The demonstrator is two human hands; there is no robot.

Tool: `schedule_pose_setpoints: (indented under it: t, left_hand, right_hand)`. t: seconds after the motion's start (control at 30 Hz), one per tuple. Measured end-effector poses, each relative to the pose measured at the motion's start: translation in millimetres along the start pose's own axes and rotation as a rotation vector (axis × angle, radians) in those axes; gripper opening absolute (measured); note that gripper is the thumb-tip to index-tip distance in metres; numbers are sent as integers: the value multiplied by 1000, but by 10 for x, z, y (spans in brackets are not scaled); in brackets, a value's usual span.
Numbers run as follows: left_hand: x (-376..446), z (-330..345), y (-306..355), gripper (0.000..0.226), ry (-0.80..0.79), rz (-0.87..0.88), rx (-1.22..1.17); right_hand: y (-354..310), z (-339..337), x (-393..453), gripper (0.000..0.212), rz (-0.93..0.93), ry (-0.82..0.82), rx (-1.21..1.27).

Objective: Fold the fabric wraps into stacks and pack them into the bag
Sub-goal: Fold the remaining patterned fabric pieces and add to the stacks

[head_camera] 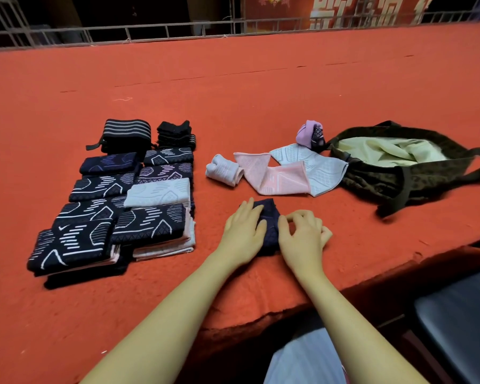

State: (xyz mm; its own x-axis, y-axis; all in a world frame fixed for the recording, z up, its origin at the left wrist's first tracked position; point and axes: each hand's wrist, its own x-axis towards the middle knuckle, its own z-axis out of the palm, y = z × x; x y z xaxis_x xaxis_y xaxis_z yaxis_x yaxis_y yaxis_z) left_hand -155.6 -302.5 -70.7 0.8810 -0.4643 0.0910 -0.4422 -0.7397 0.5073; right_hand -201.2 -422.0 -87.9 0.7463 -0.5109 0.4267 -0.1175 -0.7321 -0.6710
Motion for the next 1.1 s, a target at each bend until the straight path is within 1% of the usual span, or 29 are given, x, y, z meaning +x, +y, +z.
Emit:
schedule_pose_setpoints:
  t: [0.1,0.17,0.3,0.4,0.47,0.53,0.6,0.67,0.73,0.8,0.87,0.93,0.97,1.03,1.1]
  left_hand:
    - [13,9,-13,51,-74,-40,164]
    - [55,-32,-13,51,-136,-51,211]
    - [140,-149,-47,51,-226,-43,316]
    - [147,-182,-61,50,-216,-36,338]
    - [146,-186,-56,51,-155,-13,311]
    - [142,-171,-47,52,-97,28,271]
    - [144,-134,-29,51,-121,57,289]
    - [151,-92,-27,50,-187,41,350]
    - [171,-80,-43,50,-209,23,373]
    - [178,-87,-57,50,-218,25,387]
    - [180,-98,-61,50,-219,27,398]
    - [171,-124,-43,52,-199,28,381]
    - [163,-146,-32,54,-166,37,356]
    - [142,-215,-25,55,-48,91,308]
    - [127,-313,-48,54,80,183,297]
  right_hand:
    - [8,-3,-5,30,-18,-34,-56]
    - [0,-6,-4,23,-22,-65,-86]
    - [2,0,-1,20,-71,-159,-158]
    - [7,13,-30,15,-122,-122,-156]
    - [8,5,-40,12,-124,-86,-170]
    - [21,2,-35,8,-84,-103,-167]
    - [28,6,-17,10,-39,-115,-150]
    - [25,29,1,20,7,-115,-168]
    - [23,61,13,29,47,-136,-249]
    - [40,93,14,31,28,-155,-326]
    - [59,103,18,32,7,-165,-332]
    - [67,99,28,29,-12,-168,-295]
    - [63,93,29,27,-38,-163,-270]
    - [41,87,21,25,-119,-136,-181]
    - [-8,69,0,30,-176,-118,-53]
